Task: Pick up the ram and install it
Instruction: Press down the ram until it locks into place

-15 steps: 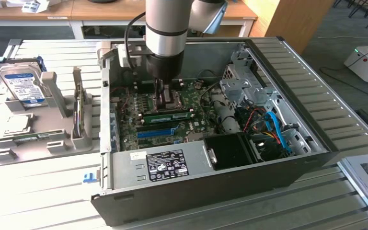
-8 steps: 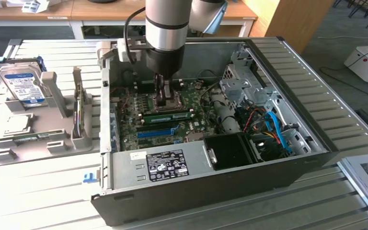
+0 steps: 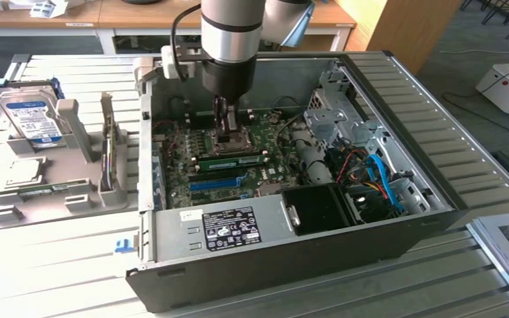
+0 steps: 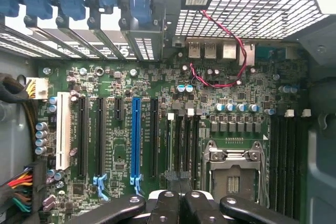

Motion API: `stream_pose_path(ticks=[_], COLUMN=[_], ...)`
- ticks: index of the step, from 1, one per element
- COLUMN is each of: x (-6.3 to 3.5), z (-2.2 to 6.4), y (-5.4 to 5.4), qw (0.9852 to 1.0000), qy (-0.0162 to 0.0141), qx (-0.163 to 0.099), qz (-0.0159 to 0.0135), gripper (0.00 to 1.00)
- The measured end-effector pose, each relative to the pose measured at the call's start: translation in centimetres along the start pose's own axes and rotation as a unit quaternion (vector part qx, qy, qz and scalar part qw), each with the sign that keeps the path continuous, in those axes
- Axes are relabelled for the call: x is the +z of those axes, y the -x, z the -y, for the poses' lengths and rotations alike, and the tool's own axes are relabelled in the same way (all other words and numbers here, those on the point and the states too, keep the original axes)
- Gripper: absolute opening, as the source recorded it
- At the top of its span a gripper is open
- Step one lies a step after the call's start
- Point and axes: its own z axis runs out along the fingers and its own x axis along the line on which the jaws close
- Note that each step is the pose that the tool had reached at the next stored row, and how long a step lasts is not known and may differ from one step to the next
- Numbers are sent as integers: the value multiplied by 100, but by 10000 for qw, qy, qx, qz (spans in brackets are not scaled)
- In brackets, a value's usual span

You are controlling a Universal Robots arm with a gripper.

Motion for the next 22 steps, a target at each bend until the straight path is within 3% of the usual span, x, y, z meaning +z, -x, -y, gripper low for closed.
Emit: stream_pose_path(ticks=[22], x=[-288], z=[-2], y=[9], qw=[10000], qy=[2], qx=[0], qz=[0], gripper=[10])
